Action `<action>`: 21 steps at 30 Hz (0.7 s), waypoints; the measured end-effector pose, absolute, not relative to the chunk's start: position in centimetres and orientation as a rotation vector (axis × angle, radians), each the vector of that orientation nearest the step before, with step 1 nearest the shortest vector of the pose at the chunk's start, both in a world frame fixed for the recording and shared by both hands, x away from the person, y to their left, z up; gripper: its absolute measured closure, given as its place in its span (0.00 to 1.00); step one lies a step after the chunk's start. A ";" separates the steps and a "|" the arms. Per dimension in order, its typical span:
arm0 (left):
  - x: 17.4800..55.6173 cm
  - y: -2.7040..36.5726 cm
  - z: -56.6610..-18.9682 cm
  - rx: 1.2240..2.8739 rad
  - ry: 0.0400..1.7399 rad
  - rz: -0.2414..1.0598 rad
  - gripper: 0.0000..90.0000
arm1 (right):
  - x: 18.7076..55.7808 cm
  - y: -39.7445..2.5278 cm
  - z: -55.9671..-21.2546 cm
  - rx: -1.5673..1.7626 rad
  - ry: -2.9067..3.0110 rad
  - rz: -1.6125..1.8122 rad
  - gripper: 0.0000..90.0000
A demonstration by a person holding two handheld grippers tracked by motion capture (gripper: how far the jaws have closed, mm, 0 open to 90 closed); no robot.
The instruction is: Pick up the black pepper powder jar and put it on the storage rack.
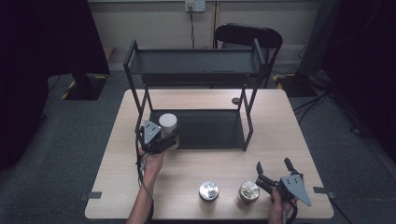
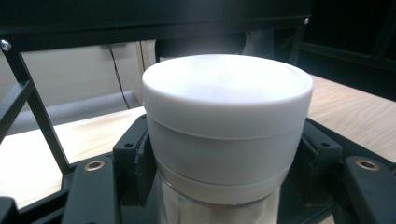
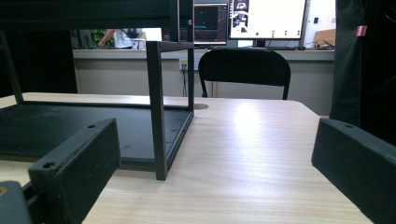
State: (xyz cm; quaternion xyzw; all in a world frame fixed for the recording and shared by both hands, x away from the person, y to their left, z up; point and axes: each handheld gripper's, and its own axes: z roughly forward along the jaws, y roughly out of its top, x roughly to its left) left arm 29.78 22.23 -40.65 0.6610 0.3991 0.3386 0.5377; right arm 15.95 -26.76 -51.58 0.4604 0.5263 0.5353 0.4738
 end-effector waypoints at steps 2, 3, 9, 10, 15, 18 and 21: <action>30.1 22.2 -40.7 1.581 0.957 0.807 0.38 | 15.9 -26.8 -51.6 1.126 1.287 1.310 0.00; 30.4 22.2 -40.7 1.585 0.962 0.804 0.38 | 16.0 -26.8 -51.6 1.126 1.288 1.310 0.00; 31.5 21.9 -40.9 1.606 1.001 0.797 0.38 | 16.0 -26.8 -51.6 1.126 1.288 1.310 0.00; 31.6 21.8 -41.0 1.607 1.006 0.801 0.38 | 16.0 -26.8 -51.6 1.126 1.288 1.309 0.00; 32.0 21.6 -41.1 1.615 1.014 0.798 0.38 | 15.9 -26.8 -51.6 1.127 1.287 1.309 0.00; 32.4 21.5 -41.2 1.625 1.010 0.790 0.38 | 15.9 -26.8 -51.6 1.125 1.288 1.310 0.00; 32.6 21.3 -41.3 1.625 1.024 0.786 0.38 | 15.9 -26.8 -51.6 1.124 1.288 1.311 0.00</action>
